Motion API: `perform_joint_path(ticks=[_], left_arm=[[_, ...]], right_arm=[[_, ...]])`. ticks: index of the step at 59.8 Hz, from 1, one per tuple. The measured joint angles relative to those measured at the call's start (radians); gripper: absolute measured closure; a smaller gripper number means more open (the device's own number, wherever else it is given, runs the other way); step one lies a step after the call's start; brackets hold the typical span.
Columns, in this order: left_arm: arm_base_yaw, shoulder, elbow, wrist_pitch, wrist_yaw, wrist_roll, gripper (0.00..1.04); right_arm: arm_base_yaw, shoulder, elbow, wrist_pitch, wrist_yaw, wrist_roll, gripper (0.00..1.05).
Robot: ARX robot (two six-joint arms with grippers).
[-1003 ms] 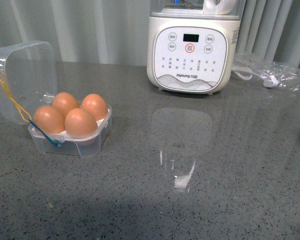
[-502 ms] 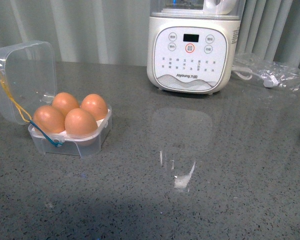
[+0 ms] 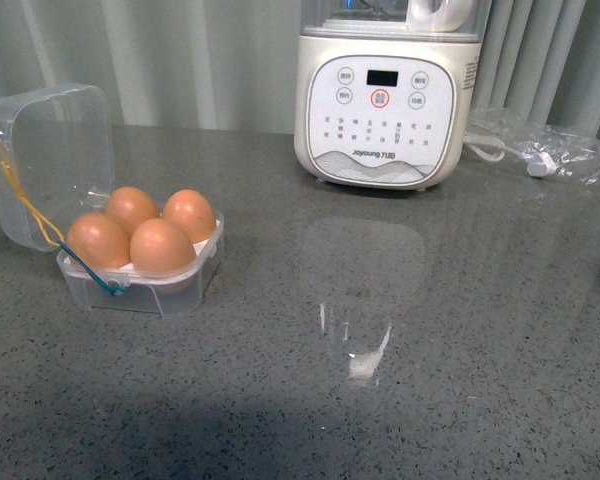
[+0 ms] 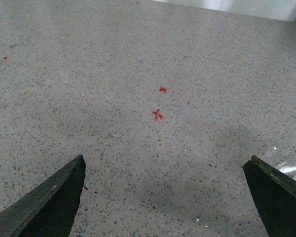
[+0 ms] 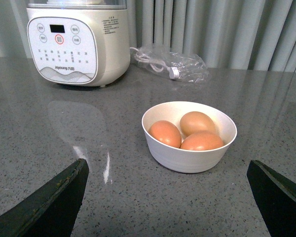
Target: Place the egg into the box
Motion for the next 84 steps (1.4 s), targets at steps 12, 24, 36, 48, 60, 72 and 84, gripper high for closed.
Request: perform_joint_path(ticks=[12, 24, 36, 48, 60, 72, 84], left_arm=[[-0.093, -0.057, -0.025, -0.021, 0.054, -0.083, 0.07], [-0.201, -0.154, -0.063, -0.061, 0.065, -0.102, 0.07], [-0.259, -0.241, -0.118, -0.082, 0.053, -0.090, 0.07], [-0.256, -0.340, -0.120, -0.127, 0.031, -0.074, 0.07], [-0.237, -0.489, -0.119, -0.245, 0.021, -0.040, 0.07], [-0.220, -0.613, -0.174, -0.274, -0.027, -0.011, 0.11], [-0.135, -0.776, -0.434, -0.042, -0.096, -0.003, 0.48]], right_arm=[[0.000, 0.000, 0.000, 0.000, 0.000, 0.000, 0.07], [0.000, 0.000, 0.000, 0.000, 0.000, 0.000, 0.07], [0.000, 0.000, 0.000, 0.000, 0.000, 0.000, 0.07], [0.000, 0.000, 0.000, 0.000, 0.000, 0.000, 0.07], [0.000, 0.000, 0.000, 0.000, 0.000, 0.000, 0.07], [0.000, 0.000, 0.000, 0.000, 0.000, 0.000, 0.07], [0.000, 0.000, 0.000, 0.000, 0.000, 0.000, 0.07]])
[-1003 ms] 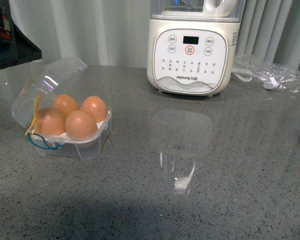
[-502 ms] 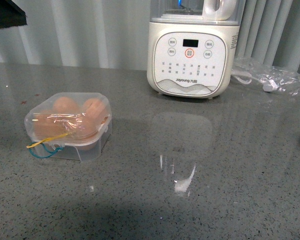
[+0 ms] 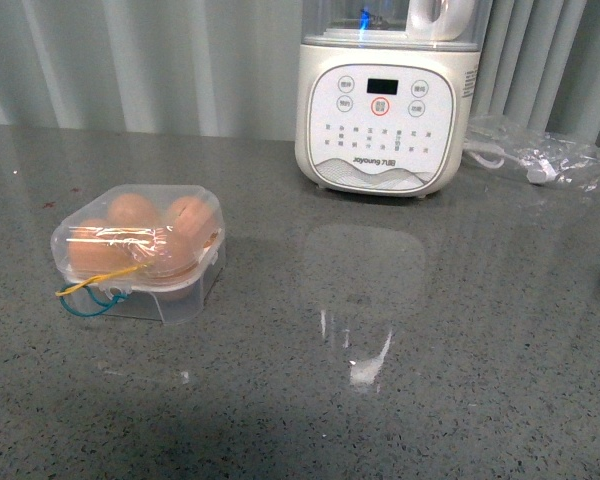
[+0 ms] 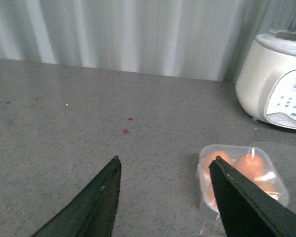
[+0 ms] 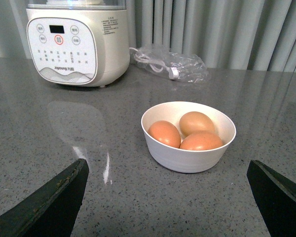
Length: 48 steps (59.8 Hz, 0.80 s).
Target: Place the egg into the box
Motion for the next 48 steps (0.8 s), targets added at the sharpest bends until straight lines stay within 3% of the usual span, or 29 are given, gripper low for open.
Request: perform_joint_path(ticks=[18, 48], left_arm=[[0.006, -0.126, -0.192, 0.053, 0.005, 0.000, 1.02], [0.006, -0.324, -0.348, 0.015, 0.005, 0.004, 1.01]], right_arm=[[0.000, 0.000, 0.000, 0.000, 0.000, 0.000, 0.07], [0.000, 0.000, 0.000, 0.000, 0.000, 0.000, 0.07]])
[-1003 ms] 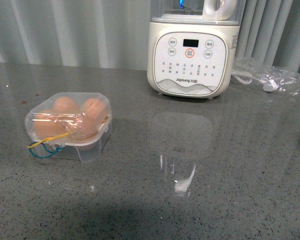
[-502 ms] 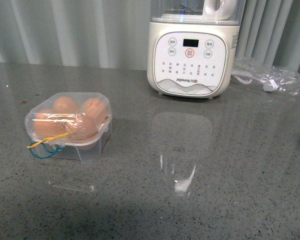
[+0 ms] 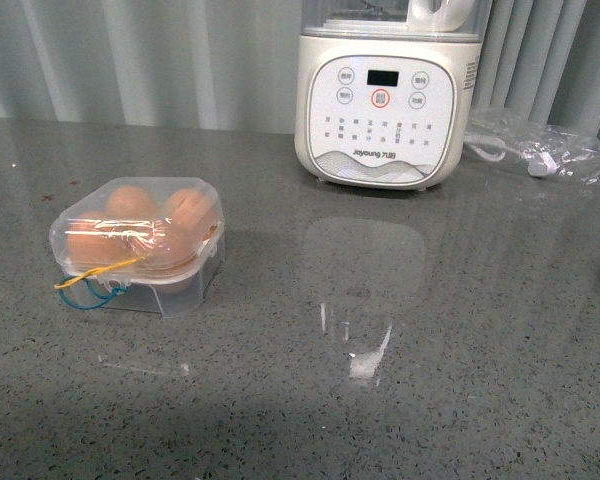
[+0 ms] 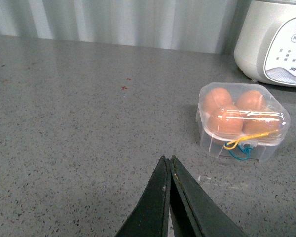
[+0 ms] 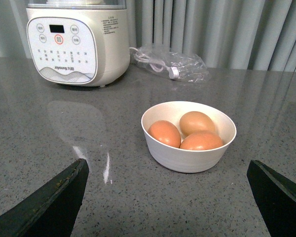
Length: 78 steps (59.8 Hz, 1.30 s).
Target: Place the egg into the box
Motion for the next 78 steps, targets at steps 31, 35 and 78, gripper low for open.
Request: perform_joint_path(ticks=[31, 35, 78], left_arm=[[0.000, -0.148, -0.050, -0.069, 0.000, 0.000, 1.01], [0.000, -0.166, -0.050, -0.080, 0.000, 0.000, 1.01], [0.000, -0.376, -0.050, -0.299, 0.000, 0.000, 0.65]], right_arm=[[0.000, 0.000, 0.000, 0.000, 0.000, 0.000, 0.07], [0.000, 0.000, 0.000, 0.000, 0.000, 0.000, 0.07], [0.000, 0.000, 0.000, 0.000, 0.000, 0.000, 0.07]])
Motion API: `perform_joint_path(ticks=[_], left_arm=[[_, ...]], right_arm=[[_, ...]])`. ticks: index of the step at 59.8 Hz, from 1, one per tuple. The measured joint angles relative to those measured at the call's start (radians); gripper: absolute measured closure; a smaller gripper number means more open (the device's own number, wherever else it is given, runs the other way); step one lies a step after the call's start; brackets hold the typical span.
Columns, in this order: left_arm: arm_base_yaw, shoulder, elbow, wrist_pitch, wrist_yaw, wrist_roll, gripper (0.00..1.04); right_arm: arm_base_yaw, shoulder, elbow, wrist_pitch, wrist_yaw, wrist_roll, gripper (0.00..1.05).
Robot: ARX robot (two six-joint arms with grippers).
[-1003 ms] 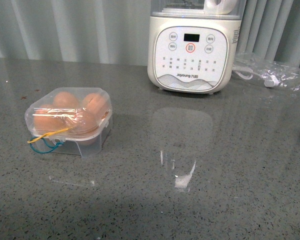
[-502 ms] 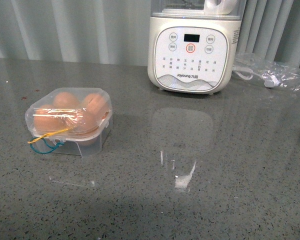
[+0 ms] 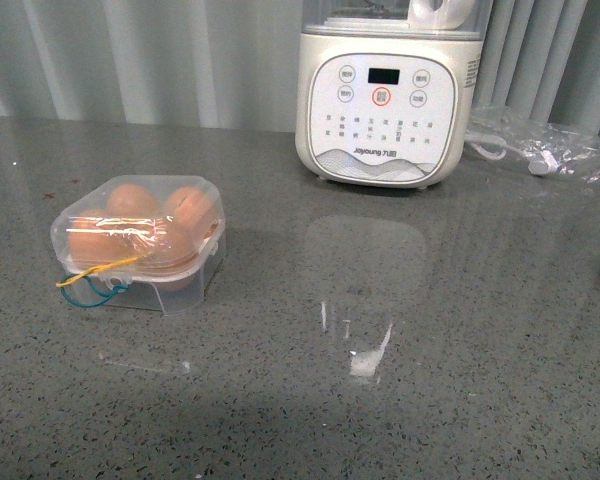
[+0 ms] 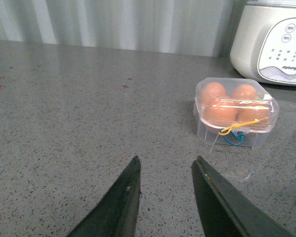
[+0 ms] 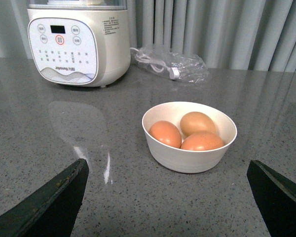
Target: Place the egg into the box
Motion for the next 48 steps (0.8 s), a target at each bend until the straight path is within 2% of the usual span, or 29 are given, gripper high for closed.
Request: perform_joint_path(ticks=[6, 19, 48], left_arm=[[0.000, 0.000, 0.000, 0.000, 0.000, 0.000, 0.40], [0.000, 0.000, 0.000, 0.000, 0.000, 0.000, 0.05], [0.000, 0.000, 0.000, 0.000, 0.000, 0.001, 0.07]], right_arm=[[0.000, 0.000, 0.000, 0.000, 0.000, 0.000, 0.07], [0.000, 0.000, 0.000, 0.000, 0.000, 0.000, 0.07], [0.000, 0.000, 0.000, 0.000, 0.000, 0.000, 0.07]])
